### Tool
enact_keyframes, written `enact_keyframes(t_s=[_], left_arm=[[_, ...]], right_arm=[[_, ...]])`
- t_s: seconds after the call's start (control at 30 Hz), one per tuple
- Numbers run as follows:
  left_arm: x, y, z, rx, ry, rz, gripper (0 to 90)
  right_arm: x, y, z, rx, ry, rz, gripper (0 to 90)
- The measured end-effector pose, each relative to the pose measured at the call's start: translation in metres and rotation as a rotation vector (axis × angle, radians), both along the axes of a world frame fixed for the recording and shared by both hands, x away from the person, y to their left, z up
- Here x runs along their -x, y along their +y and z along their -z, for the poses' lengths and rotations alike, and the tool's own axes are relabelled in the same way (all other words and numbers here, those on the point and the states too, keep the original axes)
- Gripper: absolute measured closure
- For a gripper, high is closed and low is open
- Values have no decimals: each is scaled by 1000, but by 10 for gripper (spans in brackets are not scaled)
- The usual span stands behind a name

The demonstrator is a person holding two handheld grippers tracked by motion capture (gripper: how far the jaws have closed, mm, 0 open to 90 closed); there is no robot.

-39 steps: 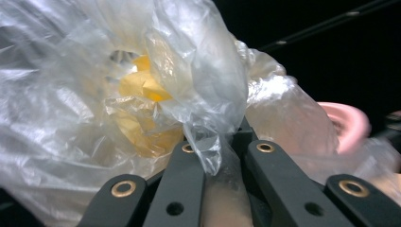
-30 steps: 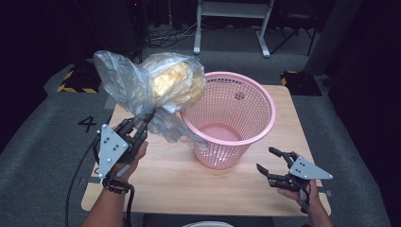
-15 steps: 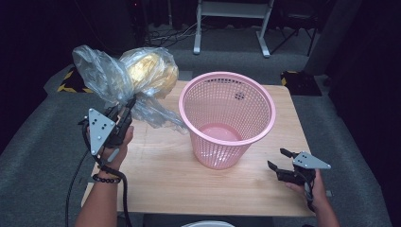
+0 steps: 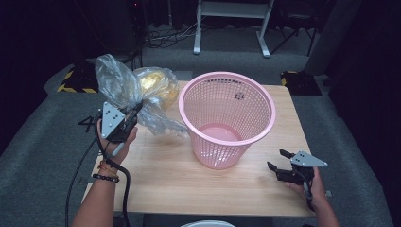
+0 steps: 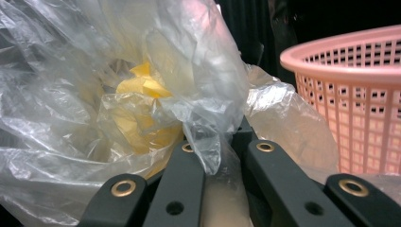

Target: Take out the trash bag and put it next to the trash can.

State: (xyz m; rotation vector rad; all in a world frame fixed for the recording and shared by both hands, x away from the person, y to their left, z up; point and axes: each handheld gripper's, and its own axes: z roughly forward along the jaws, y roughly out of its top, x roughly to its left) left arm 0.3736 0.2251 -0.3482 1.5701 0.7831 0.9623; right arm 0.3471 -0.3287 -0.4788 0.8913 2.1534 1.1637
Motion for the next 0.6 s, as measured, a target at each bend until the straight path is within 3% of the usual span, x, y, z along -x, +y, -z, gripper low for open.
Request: enact_keyframes(t_s=[0.03, 0.07, 0.1, 0.13, 0.17, 0.2, 0.23, 0.27, 0.33, 0.43, 0.6], left_arm=[[-4, -3, 2, -15, 23, 8, 882], [-12, -7, 6, -52, 71, 17, 881], [-12, -7, 6, -52, 71, 17, 881], [-16, -8, 9, -58, 97, 30, 881], [-25, -10, 15, -62, 154, 46, 881], [-25, -10, 15, -62, 154, 46, 880], [-33, -9, 22, -50, 213, 71, 879], [-33, -9, 22, -50, 213, 71, 879], [-44, -11, 32, -73, 284, 83, 877], [-51, -14, 38, -99, 327, 85, 875], [-57, -13, 47, -99, 387, 76, 853]], right_arm=[[0, 0, 0, 6, 5, 0, 278], [-1, 0, 1, 10, 9, -3, 278], [-1, 0, 1, 10, 11, -2, 278], [-1, 0, 1, 10, 11, -2, 278], [-1, 0, 2, 14, 14, -3, 278], [-1, 0, 2, 14, 14, -3, 278], [-2, 0, 3, 16, 22, -3, 278], [-2, 0, 3, 16, 22, -3, 278], [-2, 0, 4, 20, 33, -3, 278], [-2, 0, 5, 24, 37, -8, 278], [-2, 1, 6, 31, 45, -11, 279]])
